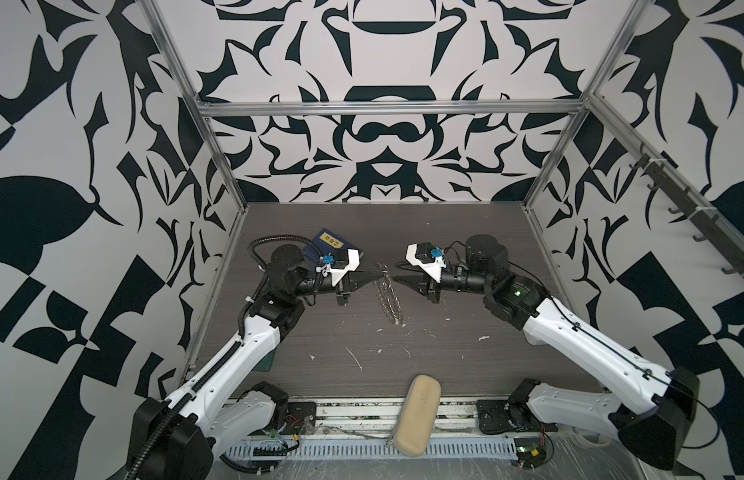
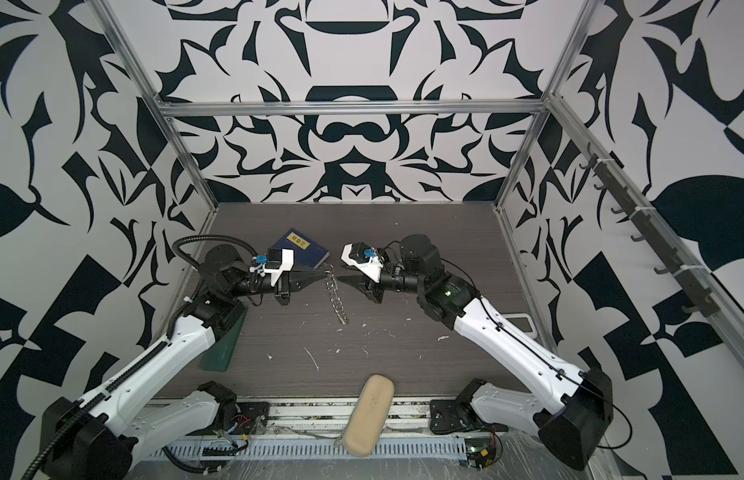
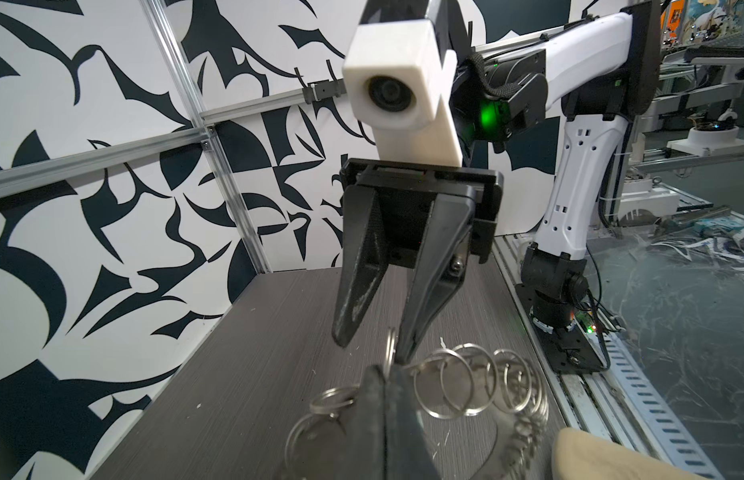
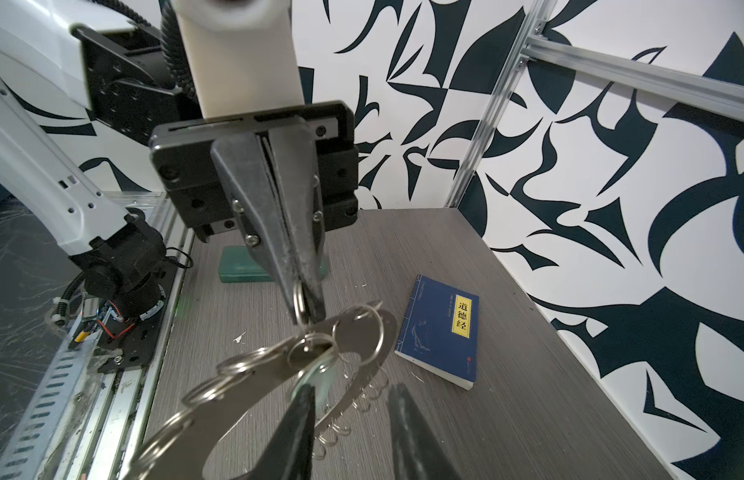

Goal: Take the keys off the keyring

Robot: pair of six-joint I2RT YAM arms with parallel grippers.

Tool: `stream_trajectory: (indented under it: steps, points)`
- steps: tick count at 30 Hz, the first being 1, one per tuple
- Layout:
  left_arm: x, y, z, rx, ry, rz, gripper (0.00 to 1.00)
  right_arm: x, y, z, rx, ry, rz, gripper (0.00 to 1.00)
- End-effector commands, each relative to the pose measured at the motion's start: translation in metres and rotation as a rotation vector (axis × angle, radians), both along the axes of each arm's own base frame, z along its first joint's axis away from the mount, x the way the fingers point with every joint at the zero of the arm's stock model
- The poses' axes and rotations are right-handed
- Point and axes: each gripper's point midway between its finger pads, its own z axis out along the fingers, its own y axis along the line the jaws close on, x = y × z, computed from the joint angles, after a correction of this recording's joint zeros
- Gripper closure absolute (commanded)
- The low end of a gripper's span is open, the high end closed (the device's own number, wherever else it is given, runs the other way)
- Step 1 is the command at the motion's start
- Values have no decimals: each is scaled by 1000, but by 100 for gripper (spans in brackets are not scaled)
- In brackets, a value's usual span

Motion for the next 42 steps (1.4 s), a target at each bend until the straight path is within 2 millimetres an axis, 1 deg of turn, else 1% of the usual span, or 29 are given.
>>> stream_trajectory:
  steps: [1, 6, 14, 25, 30, 38, 42]
  points:
    - [-10, 3, 10, -3, -51, -34, 100, -9, 0, 35, 86, -52, 36, 66]
    - [-11, 3, 8, 4, -59, -34, 100, -14, 0, 34, 89, -24, 59, 65]
    - [-14, 4, 10, 3, -61, -43, 100, -21, 7, 25, 83, 38, 124, 64]
    - [-16, 5, 12, -1, -67, -41, 100, -25, 16, 18, 72, 80, 172, 67]
    - [-16, 6, 11, -1, -68, -35, 100, -28, 19, 20, 77, 88, 198, 72]
    - [-14, 6, 9, 4, -66, -18, 100, -33, 20, 19, 63, 108, 214, 76]
    - [-13, 6, 10, 3, -68, -10, 100, -35, 20, 18, 53, 110, 217, 81]
